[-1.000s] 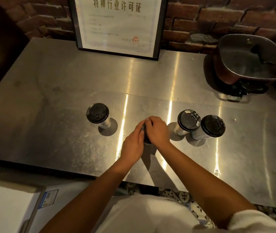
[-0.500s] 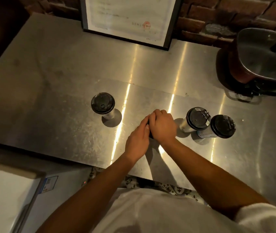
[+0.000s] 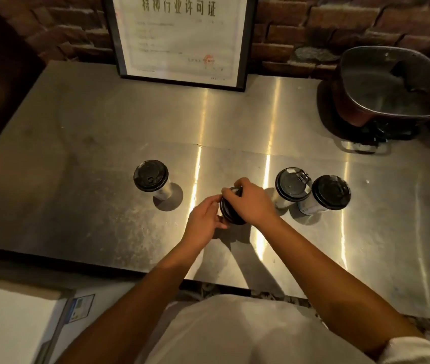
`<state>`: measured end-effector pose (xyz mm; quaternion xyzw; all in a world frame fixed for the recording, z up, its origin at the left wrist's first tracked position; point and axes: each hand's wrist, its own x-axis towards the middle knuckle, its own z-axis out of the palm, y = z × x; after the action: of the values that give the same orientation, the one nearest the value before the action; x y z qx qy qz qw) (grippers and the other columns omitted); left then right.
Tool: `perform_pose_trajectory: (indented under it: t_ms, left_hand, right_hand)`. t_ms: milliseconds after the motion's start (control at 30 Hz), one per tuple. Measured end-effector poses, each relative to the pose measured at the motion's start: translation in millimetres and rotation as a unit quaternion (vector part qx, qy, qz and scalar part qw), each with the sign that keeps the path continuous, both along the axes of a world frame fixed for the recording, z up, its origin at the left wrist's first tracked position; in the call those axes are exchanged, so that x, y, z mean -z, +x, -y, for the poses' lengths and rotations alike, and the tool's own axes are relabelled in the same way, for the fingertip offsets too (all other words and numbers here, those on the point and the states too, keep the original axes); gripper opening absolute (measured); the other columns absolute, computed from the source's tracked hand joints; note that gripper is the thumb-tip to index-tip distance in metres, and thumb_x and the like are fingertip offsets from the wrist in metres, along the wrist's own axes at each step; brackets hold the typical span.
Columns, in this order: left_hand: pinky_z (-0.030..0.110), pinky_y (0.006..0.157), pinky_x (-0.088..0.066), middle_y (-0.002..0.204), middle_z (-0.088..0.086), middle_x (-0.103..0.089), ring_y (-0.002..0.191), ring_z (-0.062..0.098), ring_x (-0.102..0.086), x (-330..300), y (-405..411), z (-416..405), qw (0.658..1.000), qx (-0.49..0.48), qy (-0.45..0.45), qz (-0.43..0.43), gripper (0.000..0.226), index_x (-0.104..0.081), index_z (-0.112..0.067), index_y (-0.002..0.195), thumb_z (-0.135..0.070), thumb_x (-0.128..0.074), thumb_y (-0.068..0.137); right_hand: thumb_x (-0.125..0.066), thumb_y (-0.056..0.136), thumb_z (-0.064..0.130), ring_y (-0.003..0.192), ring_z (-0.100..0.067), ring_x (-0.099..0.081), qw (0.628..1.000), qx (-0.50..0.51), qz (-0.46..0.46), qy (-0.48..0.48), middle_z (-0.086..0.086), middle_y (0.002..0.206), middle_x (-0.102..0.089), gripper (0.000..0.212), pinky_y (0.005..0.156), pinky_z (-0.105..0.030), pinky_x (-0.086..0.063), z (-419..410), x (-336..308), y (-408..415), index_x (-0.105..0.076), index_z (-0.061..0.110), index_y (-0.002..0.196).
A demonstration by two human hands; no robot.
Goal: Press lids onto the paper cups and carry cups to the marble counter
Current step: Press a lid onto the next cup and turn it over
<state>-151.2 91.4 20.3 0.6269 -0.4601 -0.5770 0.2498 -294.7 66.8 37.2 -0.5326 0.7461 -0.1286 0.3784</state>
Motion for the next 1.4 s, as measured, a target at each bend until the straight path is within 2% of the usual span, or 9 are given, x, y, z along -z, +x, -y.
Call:
perform_pose_trajectory:
  t_ms: [233, 333, 433, 700, 833, 967, 1133, 1267, 1400]
  left_hand:
    - [0.016, 0.083, -0.047, 0.115, -0.012, -0.062, 0.105, 0.004, -0.059, -51, 8, 7, 0.984, 0.0, -0.154, 0.092, 0.027, -0.064, -0.026, 0.125, -0.033, -0.056, 0.1]
    - [0.029, 0.094, -0.054, 0.114, -0.011, -0.062, 0.113, 0.011, -0.061, -68, 12, 4, 0.994, -0.022, -0.104, 0.013, 0.033, -0.058, -0.025, 0.13, -0.04, -0.051, 0.101]
    - [0.041, 0.079, -0.061, 0.122, 0.011, -0.062, 0.112, 0.027, -0.066, -81, 9, -6, 0.986, -0.05, -0.05, -0.151, 0.042, -0.056, -0.021, 0.133, -0.043, -0.057, 0.098]
    - [0.026, 0.075, -0.06, 0.125, -0.001, -0.057, 0.111, 0.019, -0.065, -107, -14, -32, 0.981, -0.021, -0.177, -0.078, 0.033, -0.049, -0.024, 0.129, -0.028, -0.058, 0.098]
    - [0.022, 0.081, -0.059, 0.13, -0.008, -0.052, 0.119, 0.011, -0.058, -106, -26, -38, 0.966, 0.001, -0.258, -0.017, 0.028, -0.047, -0.037, 0.128, -0.038, -0.052, 0.101]
    - [0.007, 0.07, -0.051, 0.115, -0.002, -0.056, 0.108, 0.003, -0.059, -98, -26, -45, 0.92, 0.027, -0.378, 0.099, 0.029, -0.058, -0.022, 0.117, -0.041, -0.047, 0.098]
    - [0.03, 0.053, -0.059, 0.098, -0.001, -0.068, 0.091, 0.017, -0.072, -99, -26, -34, 0.972, -0.061, -0.229, 0.013, 0.023, -0.065, -0.021, 0.101, -0.036, -0.047, 0.102]
    - [0.031, 0.043, -0.056, 0.081, 0.006, -0.074, 0.073, 0.023, -0.075, -110, -25, -25, 0.986, -0.125, -0.003, -0.114, 0.028, -0.065, -0.014, 0.096, -0.033, -0.046, 0.104]
    - [0.024, 0.058, -0.058, 0.107, 0.003, -0.069, 0.09, 0.016, -0.072, -115, -20, -31, 0.99, -0.081, -0.081, -0.088, 0.026, -0.061, -0.018, 0.12, -0.033, -0.047, 0.104]
  right_hand:
    - [-0.062, 0.094, 0.051, 0.114, -0.02, -0.06, 0.939, 0.15, 0.308, -0.035, 0.006, 0.116, -0.065, 0.032, 0.091, -0.039, -0.054, -20, -68, -46, -0.069, 0.03, 0.116]
    - [-0.059, 0.092, 0.053, 0.115, -0.027, -0.065, 0.89, 0.202, 0.408, -0.015, -0.003, 0.12, -0.07, 0.038, 0.093, -0.051, -0.058, -35, -88, -59, -0.072, 0.027, 0.116]
    - [-0.054, 0.1, 0.046, 0.107, -0.025, -0.071, 0.855, 0.221, 0.469, -0.003, -0.006, 0.112, -0.076, 0.034, 0.076, -0.04, -0.06, -46, -94, -60, -0.075, 0.021, 0.11]
    - [-0.058, 0.08, 0.066, 0.101, -0.032, -0.075, 0.844, 0.231, 0.484, 0.019, -0.011, 0.121, -0.071, 0.066, 0.076, -0.058, -0.063, -66, -96, -63, -0.06, 0.028, 0.134]
    - [-0.055, 0.093, 0.061, 0.092, -0.034, -0.075, 0.841, 0.227, 0.486, 0.066, -0.016, 0.104, -0.072, 0.047, 0.057, -0.044, -0.062, -66, -98, -67, -0.067, 0.021, 0.115]
    - [-0.053, 0.097, 0.056, 0.093, -0.033, -0.073, 0.837, 0.243, 0.484, 0.079, -0.015, 0.106, -0.071, 0.043, 0.051, -0.038, -0.06, -69, -95, -66, -0.071, 0.023, 0.118]
    - [-0.051, 0.102, 0.045, 0.099, -0.029, -0.073, 0.883, 0.223, 0.411, -0.022, -0.008, 0.117, -0.068, 0.025, 0.061, -0.05, -0.065, -77, -95, -54, -0.064, 0.04, 0.122]
    - [-0.053, 0.092, 0.058, 0.109, -0.01, -0.066, 0.934, 0.122, 0.266, -0.205, 0.011, 0.121, -0.064, 0.041, 0.08, -0.034, -0.062, -84, -94, -47, -0.055, 0.047, 0.131]
    - [-0.056, 0.096, 0.05, 0.111, -0.023, -0.067, 0.911, 0.149, 0.36, -0.131, 0.002, 0.124, -0.064, 0.033, 0.07, -0.036, -0.063, -76, -92, -52, -0.061, 0.038, 0.126]
